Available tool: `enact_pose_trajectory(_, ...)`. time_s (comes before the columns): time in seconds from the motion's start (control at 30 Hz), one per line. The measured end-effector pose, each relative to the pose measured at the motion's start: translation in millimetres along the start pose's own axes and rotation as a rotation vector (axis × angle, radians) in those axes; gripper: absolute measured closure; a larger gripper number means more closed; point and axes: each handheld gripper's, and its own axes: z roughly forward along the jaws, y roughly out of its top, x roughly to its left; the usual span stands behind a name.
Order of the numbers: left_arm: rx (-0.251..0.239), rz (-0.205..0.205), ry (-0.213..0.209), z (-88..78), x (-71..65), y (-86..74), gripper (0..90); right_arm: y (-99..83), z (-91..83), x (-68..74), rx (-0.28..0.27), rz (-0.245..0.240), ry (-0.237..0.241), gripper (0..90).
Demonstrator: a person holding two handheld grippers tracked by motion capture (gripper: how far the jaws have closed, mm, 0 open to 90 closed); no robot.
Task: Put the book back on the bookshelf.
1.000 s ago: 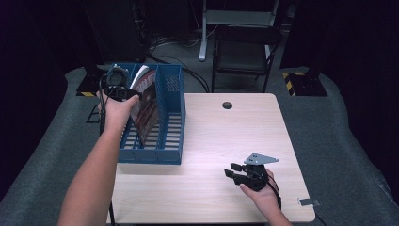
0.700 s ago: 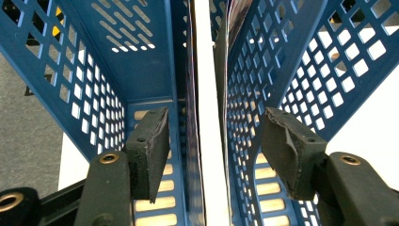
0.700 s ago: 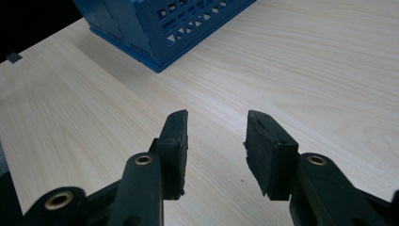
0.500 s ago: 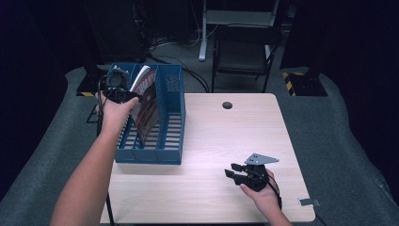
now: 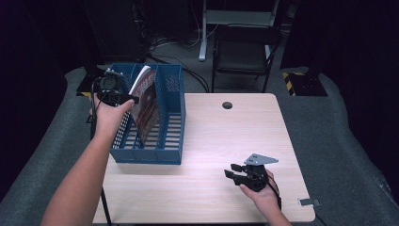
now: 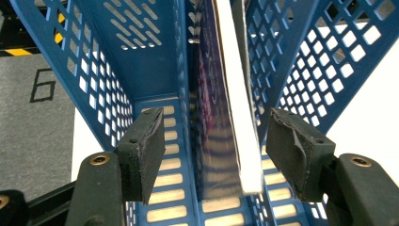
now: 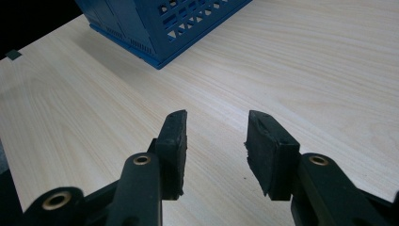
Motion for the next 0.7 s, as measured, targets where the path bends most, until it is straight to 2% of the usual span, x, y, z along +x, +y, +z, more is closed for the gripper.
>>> enact_pose_trajectory(0.23, -0.016, 0.02, -0.032, -9.4, -0.3, -6.5, 37.4, -0.3, 0.2, 0.3, 0.0, 0.0, 0.0, 58.1)
enact_pose_trajectory(0.33, -0.005, 0.046, -0.04, -13.1, -0.5, -9.9, 37.1, -0.4, 0.0, 0.3, -0.002, 0.002, 0.002, 57.9)
enact_pose_trajectory(0.43, -0.018, 0.04, -0.052, -17.6, -0.2, -13.3, 37.1, -0.6, 0.0, -0.2, 0.0, 0.003, -0.001, 57.8)
enact_pose_trajectory(0.7, -0.034, 0.065, -0.089, -31.4, 0.1, -26.7, 36.4, -1.1, -0.2, 0.1, 0.002, 0.009, -0.003, 57.1)
